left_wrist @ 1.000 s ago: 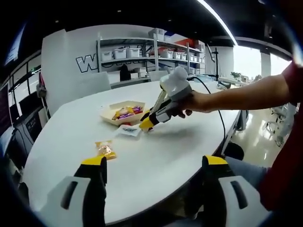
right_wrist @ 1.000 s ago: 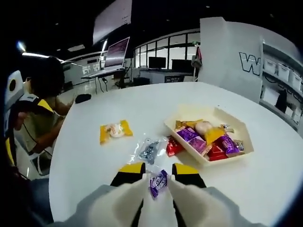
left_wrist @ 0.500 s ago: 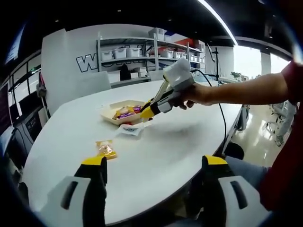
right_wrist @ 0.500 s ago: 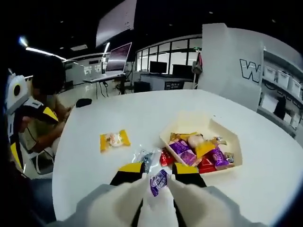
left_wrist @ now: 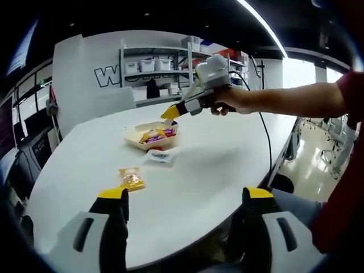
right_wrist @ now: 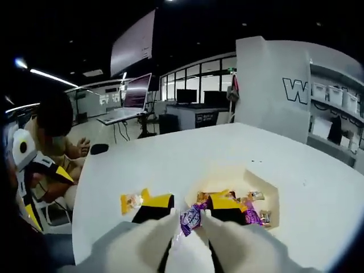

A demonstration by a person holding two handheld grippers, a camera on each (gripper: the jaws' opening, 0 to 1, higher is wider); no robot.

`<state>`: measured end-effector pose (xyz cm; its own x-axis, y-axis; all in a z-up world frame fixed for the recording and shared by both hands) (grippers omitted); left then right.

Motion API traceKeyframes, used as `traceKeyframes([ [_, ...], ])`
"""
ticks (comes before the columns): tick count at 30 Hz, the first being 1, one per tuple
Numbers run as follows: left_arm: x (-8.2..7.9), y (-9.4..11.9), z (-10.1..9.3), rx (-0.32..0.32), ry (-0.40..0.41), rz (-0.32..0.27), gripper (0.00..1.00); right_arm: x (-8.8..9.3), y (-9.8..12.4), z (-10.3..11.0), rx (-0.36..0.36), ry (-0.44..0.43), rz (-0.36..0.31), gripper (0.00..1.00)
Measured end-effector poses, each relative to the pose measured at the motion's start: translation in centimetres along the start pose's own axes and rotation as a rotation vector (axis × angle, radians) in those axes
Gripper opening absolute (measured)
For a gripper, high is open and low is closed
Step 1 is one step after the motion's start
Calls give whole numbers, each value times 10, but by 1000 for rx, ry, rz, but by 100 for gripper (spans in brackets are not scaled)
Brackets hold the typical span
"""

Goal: Place the target food into the container with the food tongs after gripping and lifting it, then release it inside without dropping or visibly crushing the food.

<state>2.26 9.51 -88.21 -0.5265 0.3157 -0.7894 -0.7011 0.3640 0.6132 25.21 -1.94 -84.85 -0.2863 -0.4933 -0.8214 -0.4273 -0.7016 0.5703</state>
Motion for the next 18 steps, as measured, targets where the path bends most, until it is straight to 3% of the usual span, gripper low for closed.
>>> traceKeyframes([
  [6, 3, 1, 2, -3, 7, 1, 80, -8, -3, -5, 14, 25, 20, 17],
  [18, 1, 4, 8, -21, 12, -2, 80, -38, 2, -38, 74, -15, 0, 19],
])
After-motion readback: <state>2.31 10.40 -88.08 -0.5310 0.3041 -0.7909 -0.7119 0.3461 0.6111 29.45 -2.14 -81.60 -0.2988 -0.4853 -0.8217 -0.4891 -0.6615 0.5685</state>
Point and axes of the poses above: the point that each gripper's makers call its tool centre point, and the gripper's own axes: y roughly backward along the fingers, z roughly to its left, x roughly out of its underside, the point moved 4 cm from there along y, roughly backward along the fingers, and after that the axes turned 14 degrees about z, right-handed, at the moved point
